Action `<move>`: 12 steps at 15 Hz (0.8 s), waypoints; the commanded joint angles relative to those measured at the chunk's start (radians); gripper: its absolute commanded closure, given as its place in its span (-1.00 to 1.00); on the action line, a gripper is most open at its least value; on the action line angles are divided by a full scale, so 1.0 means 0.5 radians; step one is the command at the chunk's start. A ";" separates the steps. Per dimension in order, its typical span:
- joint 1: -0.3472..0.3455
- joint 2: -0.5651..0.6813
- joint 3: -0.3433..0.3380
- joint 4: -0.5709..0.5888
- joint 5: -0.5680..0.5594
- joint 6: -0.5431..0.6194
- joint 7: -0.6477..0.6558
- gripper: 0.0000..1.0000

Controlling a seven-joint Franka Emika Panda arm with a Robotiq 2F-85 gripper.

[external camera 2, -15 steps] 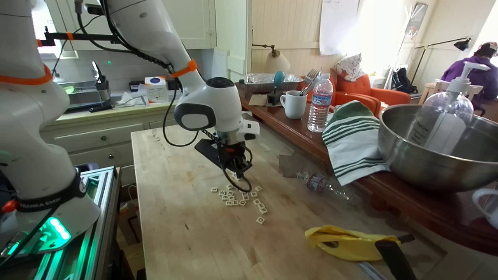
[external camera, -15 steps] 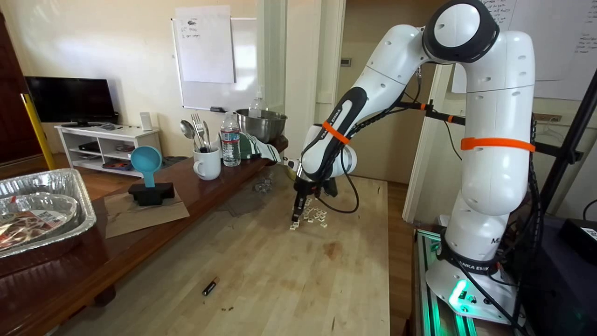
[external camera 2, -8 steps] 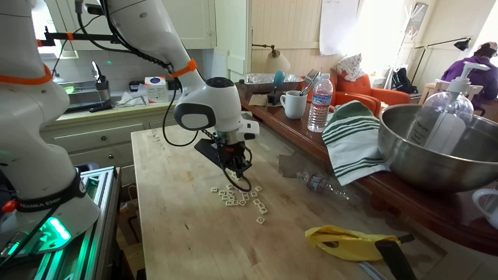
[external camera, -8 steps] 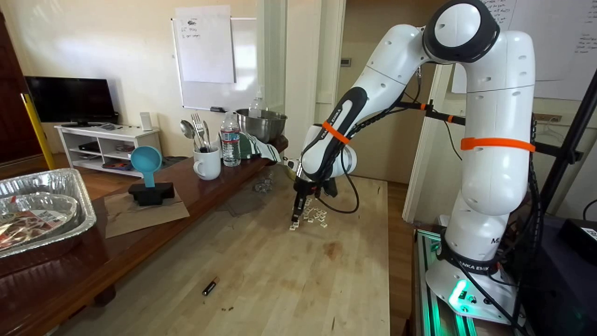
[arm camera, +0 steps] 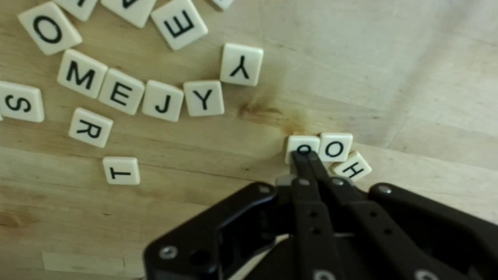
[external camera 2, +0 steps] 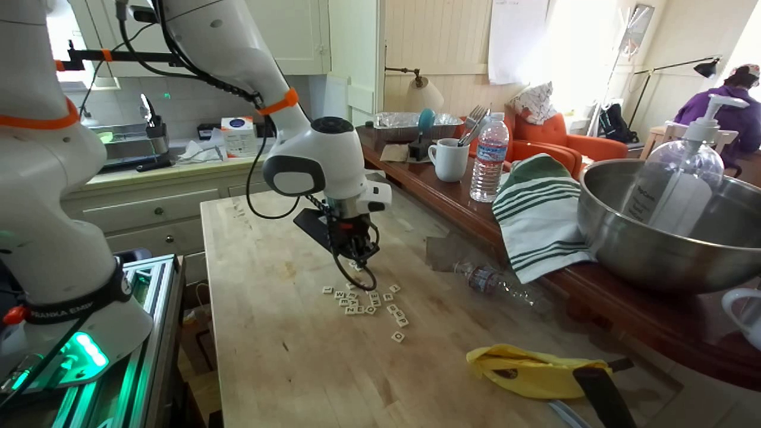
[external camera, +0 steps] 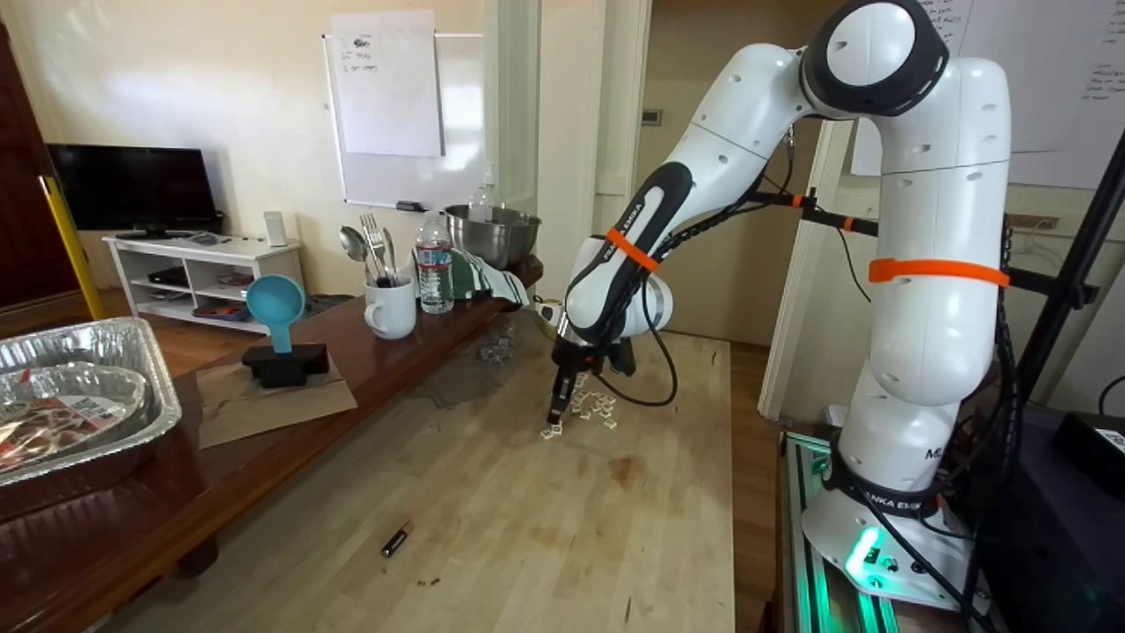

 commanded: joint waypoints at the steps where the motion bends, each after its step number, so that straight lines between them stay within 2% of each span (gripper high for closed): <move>1: -0.044 -0.043 0.060 -0.055 0.091 -0.038 -0.072 1.00; 12: -0.039 -0.106 0.136 -0.112 0.144 -0.003 -0.093 1.00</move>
